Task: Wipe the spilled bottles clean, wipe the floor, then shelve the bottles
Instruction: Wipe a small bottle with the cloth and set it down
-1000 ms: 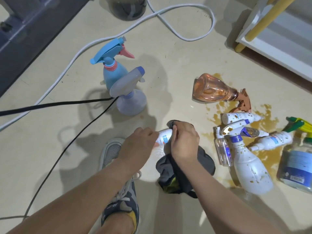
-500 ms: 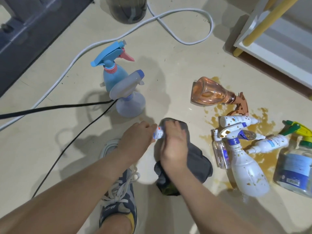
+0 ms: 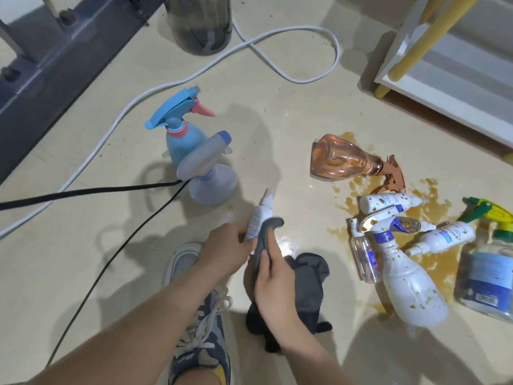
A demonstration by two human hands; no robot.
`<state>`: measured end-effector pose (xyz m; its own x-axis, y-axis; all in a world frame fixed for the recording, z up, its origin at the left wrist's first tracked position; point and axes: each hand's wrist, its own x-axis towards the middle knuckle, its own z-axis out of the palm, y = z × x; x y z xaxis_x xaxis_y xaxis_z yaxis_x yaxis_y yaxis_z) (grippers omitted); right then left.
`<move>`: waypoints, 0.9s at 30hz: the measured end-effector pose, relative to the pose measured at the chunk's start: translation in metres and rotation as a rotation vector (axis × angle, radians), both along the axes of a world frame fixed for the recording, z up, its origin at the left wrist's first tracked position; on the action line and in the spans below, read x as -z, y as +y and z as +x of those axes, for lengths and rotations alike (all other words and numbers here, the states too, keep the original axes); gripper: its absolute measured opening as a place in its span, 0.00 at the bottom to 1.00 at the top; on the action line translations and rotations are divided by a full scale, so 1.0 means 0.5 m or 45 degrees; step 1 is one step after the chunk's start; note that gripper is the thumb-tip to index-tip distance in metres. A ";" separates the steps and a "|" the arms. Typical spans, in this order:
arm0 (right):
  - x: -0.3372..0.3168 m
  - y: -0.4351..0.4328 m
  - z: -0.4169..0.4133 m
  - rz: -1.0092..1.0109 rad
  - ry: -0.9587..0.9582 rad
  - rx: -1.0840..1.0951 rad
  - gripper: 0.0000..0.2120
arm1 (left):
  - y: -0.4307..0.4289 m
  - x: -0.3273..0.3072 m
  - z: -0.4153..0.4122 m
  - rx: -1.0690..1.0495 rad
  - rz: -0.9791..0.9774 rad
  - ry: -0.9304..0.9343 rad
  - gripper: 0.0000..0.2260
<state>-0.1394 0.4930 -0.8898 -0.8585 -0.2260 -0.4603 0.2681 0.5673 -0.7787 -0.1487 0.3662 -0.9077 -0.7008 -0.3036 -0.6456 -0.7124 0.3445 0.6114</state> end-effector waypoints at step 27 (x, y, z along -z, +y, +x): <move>-0.119 0.125 -0.207 -0.493 -0.484 -0.436 0.16 | -0.045 -0.177 -0.094 1.076 -0.389 0.277 0.20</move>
<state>-0.2428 0.5557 -0.8301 -0.5013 -0.6693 -0.5483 0.4195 0.3662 -0.8306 -0.1955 0.3435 -0.8192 -0.8634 0.2286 -0.4498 -0.0308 0.8660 0.4991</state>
